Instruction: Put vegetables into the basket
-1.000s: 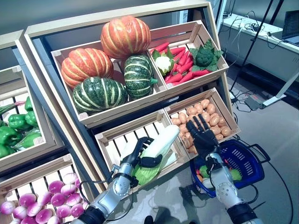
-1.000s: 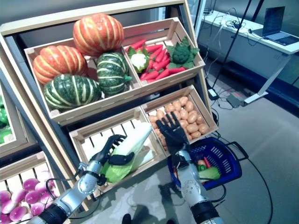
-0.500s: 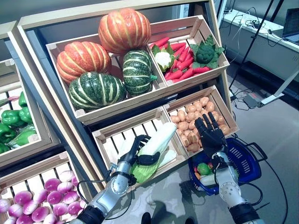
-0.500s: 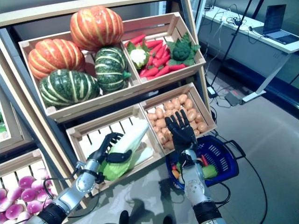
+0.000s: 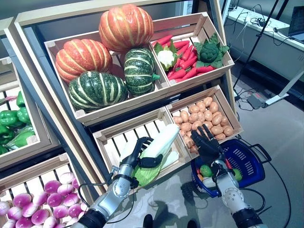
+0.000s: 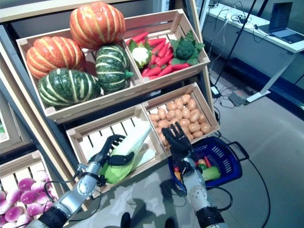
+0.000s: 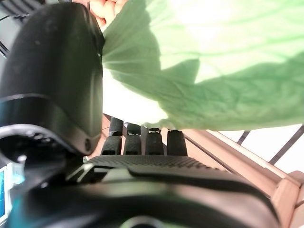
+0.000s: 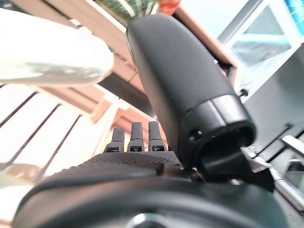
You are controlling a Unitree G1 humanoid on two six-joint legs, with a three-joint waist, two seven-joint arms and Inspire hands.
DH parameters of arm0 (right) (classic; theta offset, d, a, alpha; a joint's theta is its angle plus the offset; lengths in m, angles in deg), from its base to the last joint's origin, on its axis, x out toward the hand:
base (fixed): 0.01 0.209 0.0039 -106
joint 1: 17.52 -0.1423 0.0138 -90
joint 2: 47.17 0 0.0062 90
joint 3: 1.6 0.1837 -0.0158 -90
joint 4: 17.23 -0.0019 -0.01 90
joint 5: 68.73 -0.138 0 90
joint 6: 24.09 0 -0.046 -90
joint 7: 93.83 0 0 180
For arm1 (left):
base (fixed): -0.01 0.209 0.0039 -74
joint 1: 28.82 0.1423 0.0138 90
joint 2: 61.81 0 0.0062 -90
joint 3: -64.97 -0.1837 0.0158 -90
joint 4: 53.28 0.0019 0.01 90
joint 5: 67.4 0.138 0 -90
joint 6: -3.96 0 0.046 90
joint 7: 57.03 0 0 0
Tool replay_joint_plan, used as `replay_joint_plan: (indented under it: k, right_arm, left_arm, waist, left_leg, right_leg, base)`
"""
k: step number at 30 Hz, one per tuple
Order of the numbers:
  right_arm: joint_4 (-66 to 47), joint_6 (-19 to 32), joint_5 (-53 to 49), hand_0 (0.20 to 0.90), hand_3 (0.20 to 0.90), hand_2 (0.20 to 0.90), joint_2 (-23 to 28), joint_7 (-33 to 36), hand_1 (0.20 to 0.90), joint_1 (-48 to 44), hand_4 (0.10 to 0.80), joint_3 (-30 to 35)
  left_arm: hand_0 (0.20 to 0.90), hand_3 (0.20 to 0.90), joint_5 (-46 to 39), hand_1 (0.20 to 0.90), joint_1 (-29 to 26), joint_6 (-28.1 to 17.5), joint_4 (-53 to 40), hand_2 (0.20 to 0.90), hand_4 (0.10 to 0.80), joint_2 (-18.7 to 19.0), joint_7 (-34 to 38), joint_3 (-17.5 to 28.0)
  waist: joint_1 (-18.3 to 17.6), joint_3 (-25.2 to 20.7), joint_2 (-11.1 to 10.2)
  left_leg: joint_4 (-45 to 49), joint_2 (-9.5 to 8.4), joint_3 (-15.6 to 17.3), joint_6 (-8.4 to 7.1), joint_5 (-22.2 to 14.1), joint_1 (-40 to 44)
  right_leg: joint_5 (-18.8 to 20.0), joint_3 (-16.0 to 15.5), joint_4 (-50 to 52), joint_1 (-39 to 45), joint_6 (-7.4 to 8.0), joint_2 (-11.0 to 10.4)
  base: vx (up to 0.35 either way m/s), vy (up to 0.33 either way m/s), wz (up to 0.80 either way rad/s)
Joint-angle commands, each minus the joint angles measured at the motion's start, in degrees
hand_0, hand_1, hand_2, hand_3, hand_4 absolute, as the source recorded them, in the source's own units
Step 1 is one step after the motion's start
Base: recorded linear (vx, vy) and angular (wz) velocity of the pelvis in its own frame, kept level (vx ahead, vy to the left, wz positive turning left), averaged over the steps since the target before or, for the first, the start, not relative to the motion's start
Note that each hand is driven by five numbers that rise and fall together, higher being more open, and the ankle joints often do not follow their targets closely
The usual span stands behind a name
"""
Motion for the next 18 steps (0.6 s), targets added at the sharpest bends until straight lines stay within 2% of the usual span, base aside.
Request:
replay_joint_plan:
  k: [1, 11, 18]
  right_arm:
    - [-4.3, 0.5, -2.6, 0.900, 0.900, 0.900, 0.3, -4.5, 0.900, -4.3, 0.800, -1.3]
    - [-3.9, -3.5, -4.0, 0.900, 0.900, 0.900, -0.6, -8.7, 0.900, -4.9, 0.800, -4.3]
    - [-4.1, -5.2, -5.1, 0.900, 0.900, 0.900, -1.3, -12.2, 0.900, -5.9, 0.800, -6.0]
  left_arm:
    - [0.300, 0.300, 0.9, 0.300, -9.0, -8.2, -5.2, 0.300, 0.400, 1.1, 2.8, 3.3]
    - [0.300, 0.300, 0.8, 0.300, -8.7, -9.5, -5.6, 0.300, 0.400, 0.9, 2.0, 2.9]
    - [0.300, 0.300, -3.6, 0.300, -9.0, -11.9, -6.8, 0.300, 0.400, 0.7, -6.8, 0.9]
  waist:
    - [0.7, -2.2, -1.3]
    - [1.2, -2.4, -1.4]
    - [1.3, -2.6, -1.2]
  left_leg:
    - [0.2, -0.05, -0.6, -0.25, -5.7, 2.5]
    - [0.2, -0.10, -1.0, -0.32, -5.7, 2.5]
    - [0.2, -0.20, -1.0, -0.35, -5.7, 2.7]
  right_leg:
    - [0.1, -0.3, 2.5, 0.6, -0.64, -2.2]
    - [0.0, -0.5, 2.4, 0.8, -0.67, -2.3]
    - [0.0, -0.5, 2.4, 1.0, -0.60, -2.4]
  base:
    - [0.000, 0.000, 0.00]
    - [0.000, 0.000, 0.00]
    - [0.000, 0.000, 0.00]
